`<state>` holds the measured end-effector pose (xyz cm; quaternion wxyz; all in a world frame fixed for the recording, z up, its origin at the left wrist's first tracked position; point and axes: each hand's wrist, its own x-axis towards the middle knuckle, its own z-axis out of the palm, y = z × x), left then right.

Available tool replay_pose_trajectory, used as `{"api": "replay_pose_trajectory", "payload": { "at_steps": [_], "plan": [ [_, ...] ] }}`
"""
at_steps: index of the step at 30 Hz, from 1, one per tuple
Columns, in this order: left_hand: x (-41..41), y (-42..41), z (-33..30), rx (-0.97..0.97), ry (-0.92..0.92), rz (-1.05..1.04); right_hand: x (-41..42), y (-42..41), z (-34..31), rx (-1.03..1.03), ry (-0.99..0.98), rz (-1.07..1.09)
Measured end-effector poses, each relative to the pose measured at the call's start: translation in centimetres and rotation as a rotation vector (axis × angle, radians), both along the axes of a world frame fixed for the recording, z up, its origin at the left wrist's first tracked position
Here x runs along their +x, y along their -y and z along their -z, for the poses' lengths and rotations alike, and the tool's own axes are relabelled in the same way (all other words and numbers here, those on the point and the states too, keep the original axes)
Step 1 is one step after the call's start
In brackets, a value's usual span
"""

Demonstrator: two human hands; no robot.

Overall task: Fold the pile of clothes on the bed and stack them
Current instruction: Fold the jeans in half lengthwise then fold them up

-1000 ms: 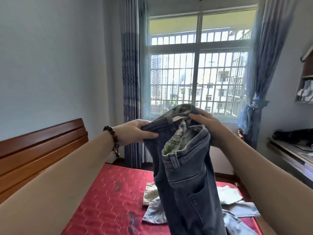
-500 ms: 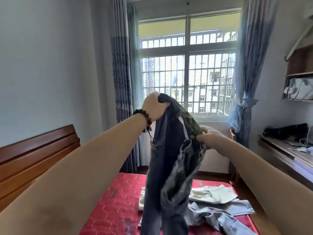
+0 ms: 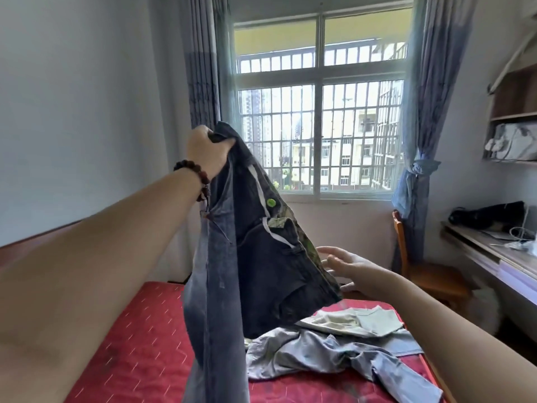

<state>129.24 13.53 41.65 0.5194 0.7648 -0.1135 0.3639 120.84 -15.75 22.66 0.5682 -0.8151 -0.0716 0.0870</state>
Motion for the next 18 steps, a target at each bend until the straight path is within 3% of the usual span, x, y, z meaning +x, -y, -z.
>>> {"api": "replay_pose_trajectory", "payload": {
  "at_steps": [4, 7, 10, 14, 18],
  "plan": [
    [0.1, -2.1, 0.3, -0.121, -0.068, -0.013, 0.9, -2.8, 1.7, -0.111, 0.05, -0.061],
    [-0.1, -4.0, 0.6, -0.189, -0.109, 0.027, 2.1, -4.6, 3.2, -0.014, 0.097, -0.014],
    [-0.3, -6.4, 0.6, -0.24, -0.132, 0.046, 2.7, -5.9, 3.7, -0.065, 0.165, 0.015],
    [-1.0, -10.1, 0.6, -0.271, -0.117, 0.087, 2.3, -6.3, 1.8, 0.209, 0.168, 0.19],
    [-2.0, -14.0, 1.9, -0.158, -0.118, 0.158, 2.8, -4.5, -2.9, 0.306, 0.363, 0.456]
  ]
}}
